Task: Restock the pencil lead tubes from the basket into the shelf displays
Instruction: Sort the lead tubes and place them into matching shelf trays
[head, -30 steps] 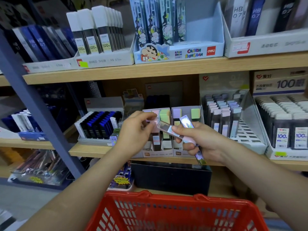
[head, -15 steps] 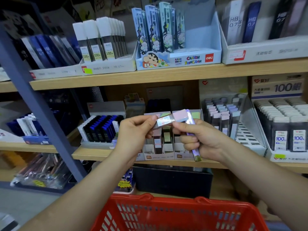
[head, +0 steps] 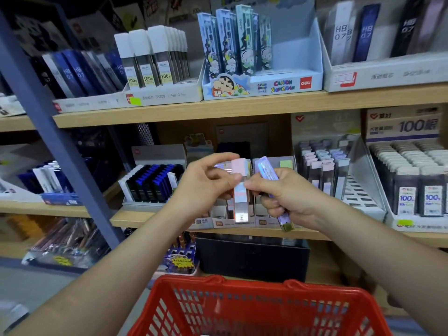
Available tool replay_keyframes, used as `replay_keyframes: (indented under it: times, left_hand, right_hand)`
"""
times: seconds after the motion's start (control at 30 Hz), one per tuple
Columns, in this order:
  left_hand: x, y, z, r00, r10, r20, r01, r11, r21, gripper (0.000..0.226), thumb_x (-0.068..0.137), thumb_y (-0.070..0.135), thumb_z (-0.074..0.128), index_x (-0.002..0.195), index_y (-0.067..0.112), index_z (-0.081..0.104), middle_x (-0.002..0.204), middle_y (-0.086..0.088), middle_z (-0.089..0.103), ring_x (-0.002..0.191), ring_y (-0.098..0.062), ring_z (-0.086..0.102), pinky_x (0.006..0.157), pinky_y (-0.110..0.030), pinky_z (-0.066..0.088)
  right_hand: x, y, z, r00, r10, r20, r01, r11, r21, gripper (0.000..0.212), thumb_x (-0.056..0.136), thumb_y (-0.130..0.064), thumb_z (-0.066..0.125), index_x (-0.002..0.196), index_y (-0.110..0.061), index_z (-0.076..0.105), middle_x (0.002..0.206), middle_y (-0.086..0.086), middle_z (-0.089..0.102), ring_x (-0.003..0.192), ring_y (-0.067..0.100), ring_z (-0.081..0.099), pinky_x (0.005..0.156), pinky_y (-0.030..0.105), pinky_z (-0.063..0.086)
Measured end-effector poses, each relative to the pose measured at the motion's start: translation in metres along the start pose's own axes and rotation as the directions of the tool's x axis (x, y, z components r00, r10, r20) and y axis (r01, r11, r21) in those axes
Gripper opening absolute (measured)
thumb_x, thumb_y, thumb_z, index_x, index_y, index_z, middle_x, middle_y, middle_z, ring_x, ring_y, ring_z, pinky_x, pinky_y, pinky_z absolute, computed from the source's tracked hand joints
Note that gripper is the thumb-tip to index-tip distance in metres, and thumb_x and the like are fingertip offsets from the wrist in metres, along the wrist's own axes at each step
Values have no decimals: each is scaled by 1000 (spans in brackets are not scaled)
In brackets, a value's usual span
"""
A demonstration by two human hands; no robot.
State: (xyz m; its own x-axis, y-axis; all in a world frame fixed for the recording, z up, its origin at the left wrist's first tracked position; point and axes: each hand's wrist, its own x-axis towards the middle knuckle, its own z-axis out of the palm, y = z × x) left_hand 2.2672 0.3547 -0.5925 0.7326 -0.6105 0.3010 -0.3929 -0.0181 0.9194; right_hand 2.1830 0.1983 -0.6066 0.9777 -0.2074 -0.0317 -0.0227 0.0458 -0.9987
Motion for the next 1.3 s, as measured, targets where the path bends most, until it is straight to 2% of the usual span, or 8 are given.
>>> replay_keyframes:
  times: [0.07, 0.17, 0.37, 0.5, 0.63, 0.9, 1.07, 1.3]
  left_hand:
    - [2, 0, -4, 994, 32, -102, -31, 999, 14, 30, 83, 7, 72, 107, 24, 65, 71, -10, 72, 63, -15, 68, 63, -26, 56]
    - [4, -8, -12, 976, 87, -200, -62, 989, 132, 29, 83, 8, 72, 105, 25, 63, 70, -4, 73, 65, -11, 69, 64, -26, 57]
    - [-2, -33, -7, 964, 170, -207, -79, 920, 385, 32, 80, 13, 76, 101, 31, 60, 73, 2, 66, 67, -7, 64, 68, -33, 58]
    - [2, -44, -5, 965, 185, -186, -83, 889, 450, 34, 80, 14, 76, 98, 35, 57, 74, 3, 63, 67, -6, 62, 62, -31, 57]
    - [3, -54, -4, 976, 155, -155, -62, 874, 482, 31, 81, 15, 76, 98, 34, 60, 80, 3, 63, 72, -10, 65, 60, -29, 56]
    - [12, -65, -4, 945, 300, -129, -168, 787, 594, 22, 84, 14, 73, 105, 20, 74, 93, 11, 64, 82, -7, 61, 79, -17, 50]
    - [16, -71, -3, 914, 402, -54, -256, 674, 693, 26, 86, 15, 71, 112, 19, 72, 97, 2, 68, 86, -14, 62, 78, -33, 54]
    - [16, -72, -3, 922, 385, -50, -244, 674, 698, 31, 81, 11, 74, 111, 19, 70, 97, 3, 62, 81, -11, 57, 77, -30, 53]
  right_hand:
    - [2, 1, 0, 998, 58, -20, -57, 997, 51, 15, 94, -23, 63, 88, -10, 66, 66, 0, 49, 43, 9, 29, 37, 19, 23]
    - [4, -1, -7, 983, 171, -73, -139, 937, 319, 20, 99, -21, 48, 98, -9, 64, 67, 4, 46, 43, 11, 32, 38, 19, 26]
    - [4, 6, -12, 980, 180, -82, -118, 866, 485, 26, 104, -18, 44, 112, -7, 66, 78, 10, 55, 61, 18, 56, 53, 28, 53]
    - [2, 9, -11, 989, 145, -25, -122, 906, 406, 25, 103, -30, 46, 112, -18, 66, 66, 5, 52, 45, 10, 47, 39, 20, 43]
    - [5, 13, -13, 987, 160, -22, -144, 937, 319, 31, 104, -32, 44, 117, -12, 64, 57, -1, 43, 40, 6, 30, 34, 16, 26]
    - [9, 18, -15, 990, 129, 55, -140, 951, 276, 22, 101, -7, 44, 119, -9, 57, 67, 5, 49, 47, 9, 36, 40, 19, 31]
    - [10, 24, -14, 997, 82, 11, -83, 979, 186, 15, 97, -8, 57, 107, -2, 64, 65, 5, 53, 44, 6, 40, 40, 16, 33]
    - [12, 24, -14, 995, 74, -67, -55, 966, 251, 6, 91, -5, 63, 91, 0, 67, 60, 2, 49, 44, 5, 37, 38, 14, 31]
